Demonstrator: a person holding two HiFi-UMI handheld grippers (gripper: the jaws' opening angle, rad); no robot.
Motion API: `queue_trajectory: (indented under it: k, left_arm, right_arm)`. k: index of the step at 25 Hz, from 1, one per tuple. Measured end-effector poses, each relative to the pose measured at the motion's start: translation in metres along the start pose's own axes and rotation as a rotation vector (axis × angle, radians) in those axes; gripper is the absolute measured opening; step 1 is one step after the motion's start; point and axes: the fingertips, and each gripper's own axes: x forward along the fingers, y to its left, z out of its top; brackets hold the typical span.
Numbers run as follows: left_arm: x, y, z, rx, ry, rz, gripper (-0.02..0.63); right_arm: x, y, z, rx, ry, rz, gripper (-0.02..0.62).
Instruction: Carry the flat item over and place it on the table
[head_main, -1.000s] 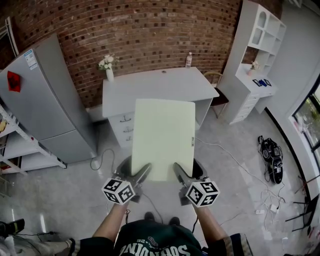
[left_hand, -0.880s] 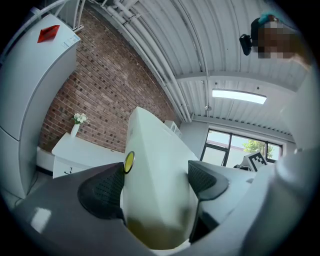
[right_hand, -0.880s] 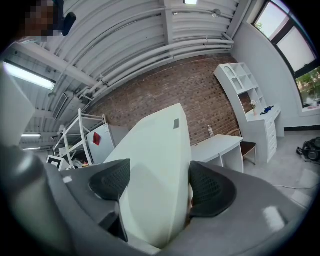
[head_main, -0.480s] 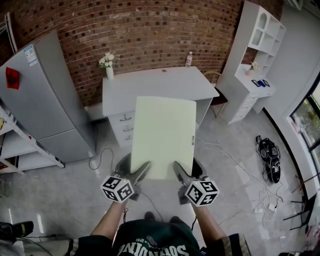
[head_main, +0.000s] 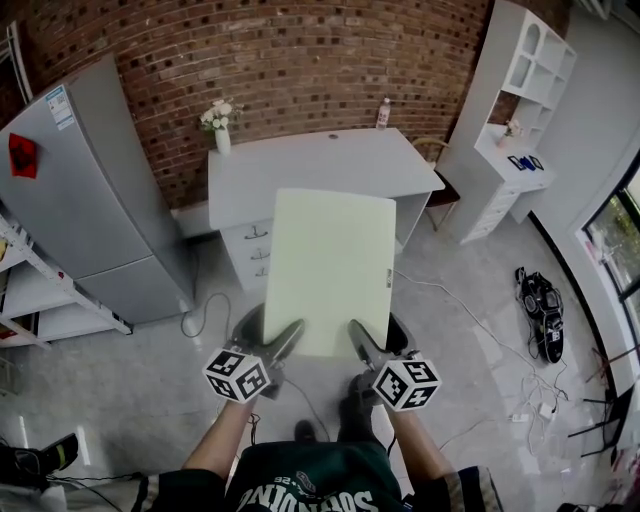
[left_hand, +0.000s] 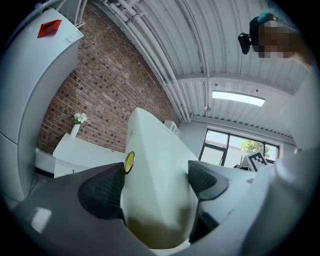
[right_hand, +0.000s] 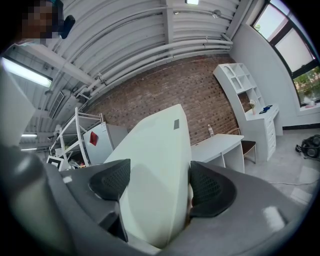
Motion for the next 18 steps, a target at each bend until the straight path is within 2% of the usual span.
queue_trajectory:
  k: [11,18]
  left_arm:
    - [0.023,0.009,-0.001,0.001,0.001,0.009,0.405]
    - [0.055,0.018,0.005,0.008,-0.002,0.014,0.405]
  right_arm:
    - [0.018,-0.018,0.004,0.001,-0.002,0.007,0.365]
    - [0.041,-0.039,0.02,-0.001,-0.003,0.018,0.365]
